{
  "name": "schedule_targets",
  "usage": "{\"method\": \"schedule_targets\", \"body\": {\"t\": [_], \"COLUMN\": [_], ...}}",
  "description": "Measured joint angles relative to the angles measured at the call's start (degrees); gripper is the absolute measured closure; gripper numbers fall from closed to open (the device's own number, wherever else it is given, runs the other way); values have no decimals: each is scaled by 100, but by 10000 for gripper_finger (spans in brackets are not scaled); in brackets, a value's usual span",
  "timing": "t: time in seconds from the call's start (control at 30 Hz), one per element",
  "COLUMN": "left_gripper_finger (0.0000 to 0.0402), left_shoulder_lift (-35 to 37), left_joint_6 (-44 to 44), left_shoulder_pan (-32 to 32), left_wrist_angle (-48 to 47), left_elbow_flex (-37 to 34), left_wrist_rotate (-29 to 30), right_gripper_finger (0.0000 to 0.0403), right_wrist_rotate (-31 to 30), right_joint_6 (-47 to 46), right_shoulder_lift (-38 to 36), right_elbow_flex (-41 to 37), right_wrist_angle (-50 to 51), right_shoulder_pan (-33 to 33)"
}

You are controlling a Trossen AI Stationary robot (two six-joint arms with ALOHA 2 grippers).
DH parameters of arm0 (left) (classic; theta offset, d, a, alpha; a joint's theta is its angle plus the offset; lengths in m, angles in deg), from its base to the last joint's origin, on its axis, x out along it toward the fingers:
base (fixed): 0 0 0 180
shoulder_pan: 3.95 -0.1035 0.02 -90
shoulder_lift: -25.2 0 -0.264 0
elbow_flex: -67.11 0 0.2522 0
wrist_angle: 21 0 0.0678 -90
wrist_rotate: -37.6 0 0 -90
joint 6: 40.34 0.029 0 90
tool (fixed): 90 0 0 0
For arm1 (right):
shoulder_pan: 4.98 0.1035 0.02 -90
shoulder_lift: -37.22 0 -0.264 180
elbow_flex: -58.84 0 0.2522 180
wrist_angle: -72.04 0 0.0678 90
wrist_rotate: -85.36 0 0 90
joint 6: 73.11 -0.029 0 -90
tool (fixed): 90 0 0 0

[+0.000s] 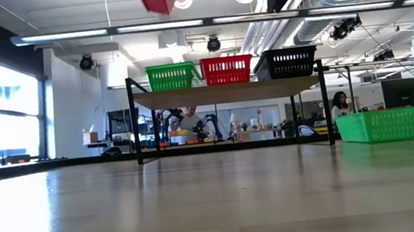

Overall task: Stack baskets on shelf by color
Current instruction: Stack the top red bin on top of the red bin on the shelf

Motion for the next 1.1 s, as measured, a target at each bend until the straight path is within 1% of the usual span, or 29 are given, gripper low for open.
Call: {"method": "schedule_targets", "body": {"t": [0.17, 0.27, 0.37, 0.47, 0.63, 0.83, 1.0, 1.1], "left_gripper_finger": [401, 401, 401, 401, 401, 401, 401, 401], "left_shoulder_lift": [0, -1, -75, -249, -556, -994, -1322, -1469], "left_joint_6": [674, 879, 884, 895, 1033, 981, 1035, 1167], "left_shoulder_pan": [-628, -906, -1087, -1153, -1127, -919, -695, -588], "left_wrist_angle": [839, 1241, 1333, 1126, 516, 359, 283, 178], "left_elbow_flex": [228, 234, 236, 232, 229, 225, 225, 225], "left_wrist_rotate": [-42, -411, -862, -999, -1001, -944, -383, -108], "right_gripper_finger": [295, 295, 295, 295, 295, 295, 295, 295], "right_wrist_rotate": [-37, -222, -364, -404, -213, -229, -206, 14], "right_joint_6": [-466, -785, -1056, -1275, -1436, -1364, -1055, -890], "right_shoulder_lift": [0, 0, 0, 0, 0, 0, 0, 0], "right_elbow_flex": [0, 0, 0, 0, 0, 0, 0, 0], "right_wrist_angle": [1, 22, 116, 148, 10, -522, -1618, -2429], "right_shoulder_pan": [0, 0, 0, -1, 0, 0, -2, -2]}}
